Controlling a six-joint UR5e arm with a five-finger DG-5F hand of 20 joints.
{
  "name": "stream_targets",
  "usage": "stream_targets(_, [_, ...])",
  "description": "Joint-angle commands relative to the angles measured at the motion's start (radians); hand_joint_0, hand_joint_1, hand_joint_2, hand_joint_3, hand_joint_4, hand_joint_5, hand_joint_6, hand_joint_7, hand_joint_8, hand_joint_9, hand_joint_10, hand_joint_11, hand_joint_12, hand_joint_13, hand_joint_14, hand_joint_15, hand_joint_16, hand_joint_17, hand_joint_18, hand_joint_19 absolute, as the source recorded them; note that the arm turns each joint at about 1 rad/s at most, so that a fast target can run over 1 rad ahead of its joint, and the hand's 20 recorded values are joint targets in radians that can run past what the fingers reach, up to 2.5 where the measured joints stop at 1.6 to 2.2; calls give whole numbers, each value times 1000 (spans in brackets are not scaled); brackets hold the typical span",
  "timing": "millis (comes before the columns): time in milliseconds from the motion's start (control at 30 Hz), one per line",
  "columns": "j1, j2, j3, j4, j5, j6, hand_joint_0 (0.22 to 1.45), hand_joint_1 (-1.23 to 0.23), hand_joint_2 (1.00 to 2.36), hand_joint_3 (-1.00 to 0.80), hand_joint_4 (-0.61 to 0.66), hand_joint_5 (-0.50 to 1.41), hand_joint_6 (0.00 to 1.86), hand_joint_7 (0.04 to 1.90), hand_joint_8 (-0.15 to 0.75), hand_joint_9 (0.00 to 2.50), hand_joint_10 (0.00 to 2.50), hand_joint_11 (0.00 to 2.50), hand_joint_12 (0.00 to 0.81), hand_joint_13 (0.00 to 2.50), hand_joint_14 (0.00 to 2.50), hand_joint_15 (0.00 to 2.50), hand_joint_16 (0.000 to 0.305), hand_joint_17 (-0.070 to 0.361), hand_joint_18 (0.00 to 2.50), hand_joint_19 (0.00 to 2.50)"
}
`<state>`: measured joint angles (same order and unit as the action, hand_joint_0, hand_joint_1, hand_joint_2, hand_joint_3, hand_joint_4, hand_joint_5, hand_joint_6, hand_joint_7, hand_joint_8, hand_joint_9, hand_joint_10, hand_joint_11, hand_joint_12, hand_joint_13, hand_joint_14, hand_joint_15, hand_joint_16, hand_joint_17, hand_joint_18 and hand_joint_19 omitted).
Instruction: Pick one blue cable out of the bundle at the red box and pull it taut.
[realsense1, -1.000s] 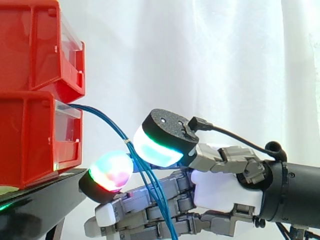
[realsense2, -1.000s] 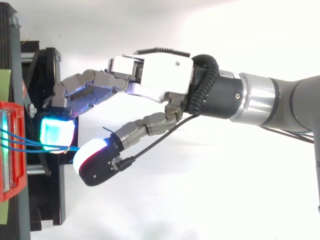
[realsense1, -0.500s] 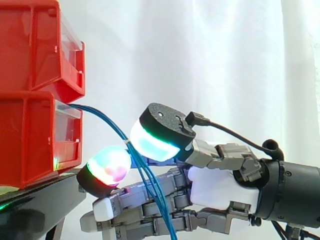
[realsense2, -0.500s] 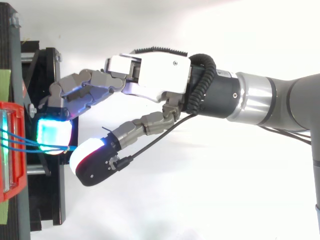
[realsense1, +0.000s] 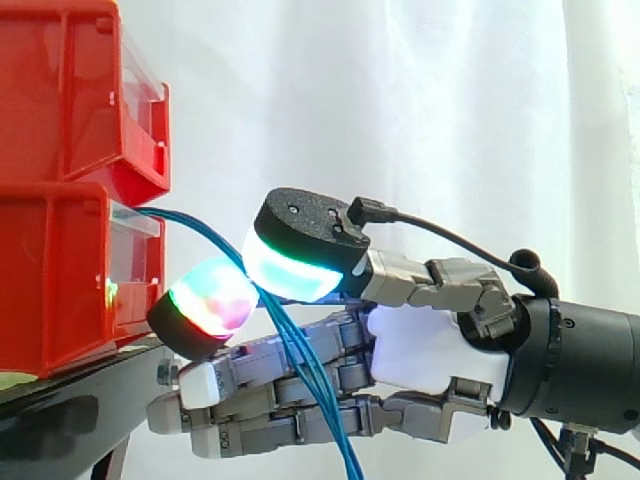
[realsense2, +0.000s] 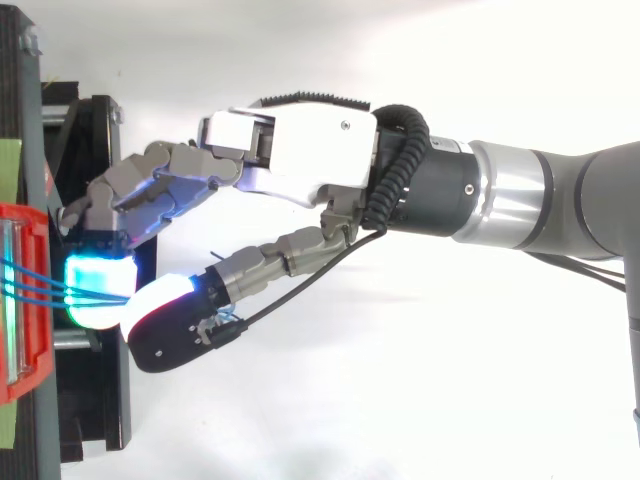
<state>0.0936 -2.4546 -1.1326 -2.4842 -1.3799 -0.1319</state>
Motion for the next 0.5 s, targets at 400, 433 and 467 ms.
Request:
stream_targets(400, [2,3,4,-15,-11,-2,539,-737,1002,-489,214,-170,832,800,409,739,11,592,454,381,7,173,59,134,249,183])
stream_targets(433, [2,2,4,-15,-11,-2,532,-730,1000,-500,210,-165,822,813,411,740,11,596,456,381,7,173,60,135,250,190])
stream_targets(467, [3,3,4,-15,-11,-3,524,-724,1000,-500,214,-164,819,811,414,743,11,596,458,382,7,172,60,136,252,188])
